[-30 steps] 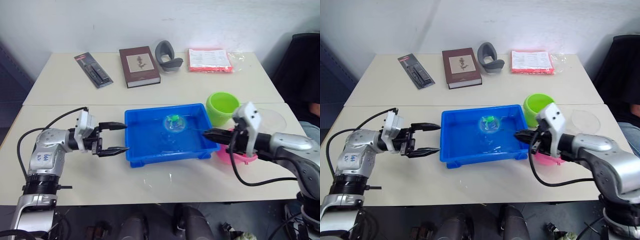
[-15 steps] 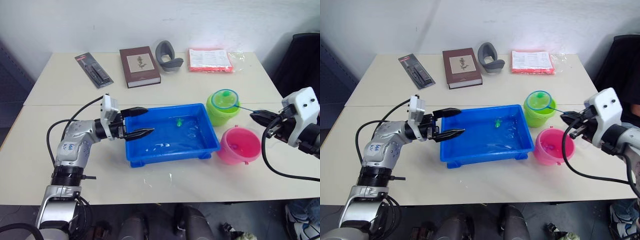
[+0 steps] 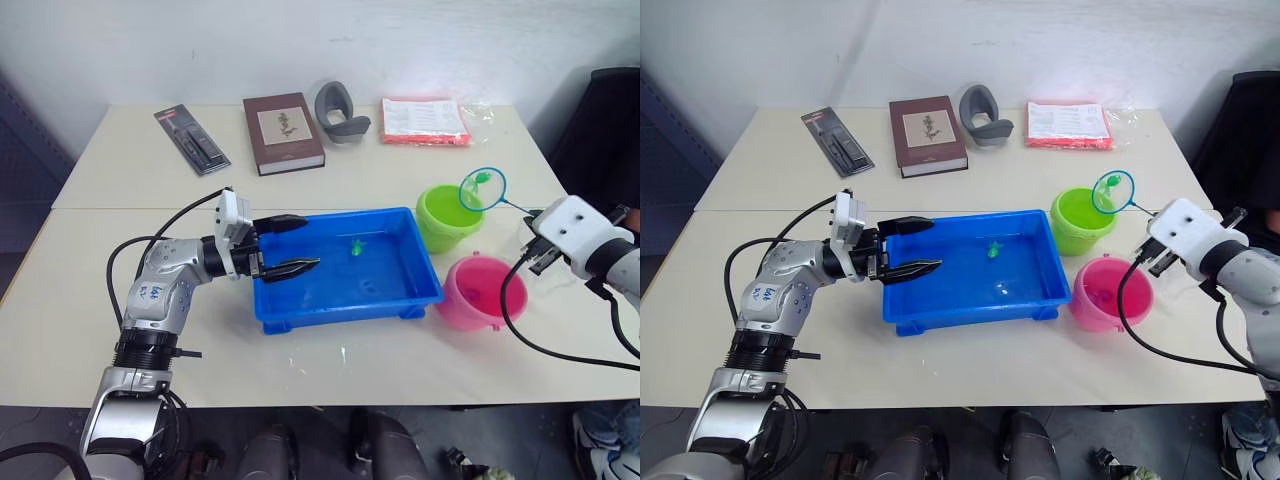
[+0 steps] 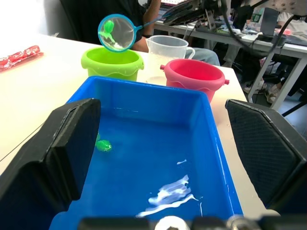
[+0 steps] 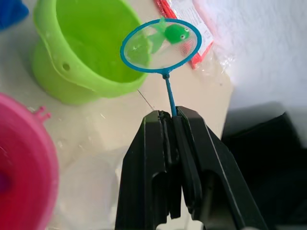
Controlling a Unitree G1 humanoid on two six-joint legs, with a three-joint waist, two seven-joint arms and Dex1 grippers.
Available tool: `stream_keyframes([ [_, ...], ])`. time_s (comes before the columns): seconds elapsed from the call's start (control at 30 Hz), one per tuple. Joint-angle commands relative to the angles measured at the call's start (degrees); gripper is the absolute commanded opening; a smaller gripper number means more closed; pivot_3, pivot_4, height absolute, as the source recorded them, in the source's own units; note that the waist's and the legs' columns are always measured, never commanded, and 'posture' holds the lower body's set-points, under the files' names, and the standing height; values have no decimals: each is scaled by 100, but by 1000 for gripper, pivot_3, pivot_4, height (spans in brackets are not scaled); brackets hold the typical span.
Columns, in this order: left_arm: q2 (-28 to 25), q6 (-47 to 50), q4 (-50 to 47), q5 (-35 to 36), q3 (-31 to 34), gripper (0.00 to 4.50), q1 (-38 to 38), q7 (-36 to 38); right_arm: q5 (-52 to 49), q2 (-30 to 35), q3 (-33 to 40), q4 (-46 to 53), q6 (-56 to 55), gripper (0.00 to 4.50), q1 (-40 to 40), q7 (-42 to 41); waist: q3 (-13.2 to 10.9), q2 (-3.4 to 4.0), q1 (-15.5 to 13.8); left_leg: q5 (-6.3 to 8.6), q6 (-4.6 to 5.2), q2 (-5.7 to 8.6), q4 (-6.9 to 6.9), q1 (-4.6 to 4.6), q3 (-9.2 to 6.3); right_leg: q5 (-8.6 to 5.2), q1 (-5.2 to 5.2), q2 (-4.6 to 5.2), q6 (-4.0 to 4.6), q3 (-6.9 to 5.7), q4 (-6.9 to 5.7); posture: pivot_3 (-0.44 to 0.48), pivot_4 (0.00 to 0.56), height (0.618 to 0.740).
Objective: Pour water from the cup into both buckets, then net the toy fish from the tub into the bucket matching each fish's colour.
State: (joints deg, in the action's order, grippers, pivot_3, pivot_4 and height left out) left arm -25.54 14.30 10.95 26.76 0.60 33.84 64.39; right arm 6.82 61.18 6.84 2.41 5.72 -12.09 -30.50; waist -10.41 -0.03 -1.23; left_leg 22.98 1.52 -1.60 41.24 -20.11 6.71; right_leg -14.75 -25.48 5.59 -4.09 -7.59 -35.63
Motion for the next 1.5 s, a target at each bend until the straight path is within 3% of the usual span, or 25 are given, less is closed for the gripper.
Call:
stream_keyframes([
  [0.03, -7, -58, -288, 19, 32, 4478, 96, -27, 910, 423, -162, -340, -1091, 0, -9, 331, 0, 0, 4, 0, 0, -1, 0, 0, -1, 0, 0, 0, 0, 1, 1, 0, 150, 740],
  [0.17, 41, -266, -331, 38, 62, 4478, 37, 30, 1653, 591, -295, -777, -1935, 0, -93, 901, 0, 0, 15, -3, -6, -6, -1, 0, -4, 0, 0, -2, 0, 7, 1, 0, 150, 740],
  [0.57, 11, -659, -102, 9, 135, 4478, 10, 129, 2239, 572, -214, -1210, -3113, 0, -420, 1653, 0, 2, 22, -7, -11, -9, -1, -1, -6, 0, 0, -4, 1, 17, 0, 0, 150, 740],
  [1.0, -3, -806, -14, -20, 136, 4478, -39, 160, 2481, 519, -303, -1391, -3364, 0, -321, 1657, 0, 2, 17, -8, -10, -10, -1, -2, -12, 0, 0, -4, 1, 20, 0, 0, 150, 740],
  [1.17, -41, -828, -55, -12, 151, 4478, -124, 181, 1993, 354, -67, -1246, -3211, 0, -296, 1498, -1, 2, 17, -8, -10, -10, -1, -2, -18, 0, 0, -4, 1, 21, 0, 0, 150, 740],
  [1.27, -207, -850, -47, 13, 283, 4478, -270, 218, -223, -318, 243, -393, -1819, 0, -318, 320, -1, 2, 16, -8, -9, -12, 1, -2, -35, 0, 4, -7, 1, 18, 3, 0, 150, 740],
  [1.37, -504, -932, 29, -16, 411, 4478, -494, 365, -2062, -596, 205, 910, 99, 0, -317, -706, -3, 8, 65, -8, -10, -14, 0, 0, -39, 0, 3, -12, 2, 12, -1, 0, 150, 740],
  [1.5, -777, -1067, 134, -68, 514, 4478, -666, 431, -3087, -528, -66, 2087, 2808, 0, -426, -784, -3, 9, 59, -8, -9, -15, 6, -8, -55, -1, 3, 1, 10, 8, -3, 0, 150, 740],
])
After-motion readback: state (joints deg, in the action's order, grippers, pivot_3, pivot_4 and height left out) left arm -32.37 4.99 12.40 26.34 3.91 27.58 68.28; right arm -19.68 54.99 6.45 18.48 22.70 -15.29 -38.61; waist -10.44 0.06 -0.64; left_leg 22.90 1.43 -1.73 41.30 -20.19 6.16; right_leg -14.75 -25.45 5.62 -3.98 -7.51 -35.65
